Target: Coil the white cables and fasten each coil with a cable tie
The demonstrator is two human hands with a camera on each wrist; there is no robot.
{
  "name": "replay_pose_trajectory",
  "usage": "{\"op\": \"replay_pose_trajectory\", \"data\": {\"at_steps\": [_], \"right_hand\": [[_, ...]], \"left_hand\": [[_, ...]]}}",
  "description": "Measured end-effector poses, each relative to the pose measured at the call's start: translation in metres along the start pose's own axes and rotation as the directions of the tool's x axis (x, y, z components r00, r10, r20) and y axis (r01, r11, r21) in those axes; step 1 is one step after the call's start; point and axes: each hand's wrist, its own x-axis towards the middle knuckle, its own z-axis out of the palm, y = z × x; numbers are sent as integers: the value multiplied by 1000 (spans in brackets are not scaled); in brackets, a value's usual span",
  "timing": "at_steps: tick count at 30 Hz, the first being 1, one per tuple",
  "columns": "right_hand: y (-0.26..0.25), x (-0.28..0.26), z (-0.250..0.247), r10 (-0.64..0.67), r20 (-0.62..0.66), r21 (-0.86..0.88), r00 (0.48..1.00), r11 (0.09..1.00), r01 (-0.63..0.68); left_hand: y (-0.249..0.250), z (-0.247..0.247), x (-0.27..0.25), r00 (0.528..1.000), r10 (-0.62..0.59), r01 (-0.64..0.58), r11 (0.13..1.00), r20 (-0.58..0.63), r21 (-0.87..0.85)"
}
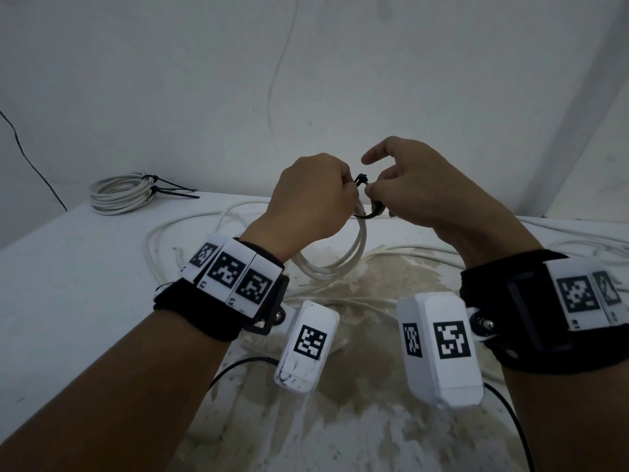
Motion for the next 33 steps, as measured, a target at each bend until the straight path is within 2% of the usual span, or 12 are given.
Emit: {"op": "replay_pose_trajectory", "data": {"at_steps": [5,9,12,17,21,23,25,28,31,33], "right_hand": [[5,5,2,18,-96,8,995,1000,-17],[4,5,5,-17,-94,1,995,1000,17],[4,7,7,-47,-145,0,988,999,48],[5,11,16,-114,-353,20,929,991,129],[6,12,24,-51,-439,92,897,991,102],[5,12,20,90,-412,234,907,972,10],[4,9,11,216,-261,351,941,929,-116],[0,0,-1,287,-69,541,956,815,-206],[1,0,-6,353,-3,718,936,652,-244],[2,2,-11,399,-11,760,917,600,-252]], "left_hand": [[1,-1,0,999,33,-33,999,1,17],[2,-2,-2,999,47,-47,999,1,7],[2,-2,-1,999,38,-38,999,-8,-35],[4,-5,0,999,9,-17,985,-48,-171],[3,-5,0,998,-1,-15,968,-64,-250],[4,-5,0,999,5,-21,954,-52,-300],[5,-4,-1,999,28,-37,953,-32,-300],[6,-2,-3,996,81,-84,951,-22,-298],[11,-2,-5,992,128,-126,937,-16,-327],[15,-1,-8,987,164,-153,931,4,-330]]}}
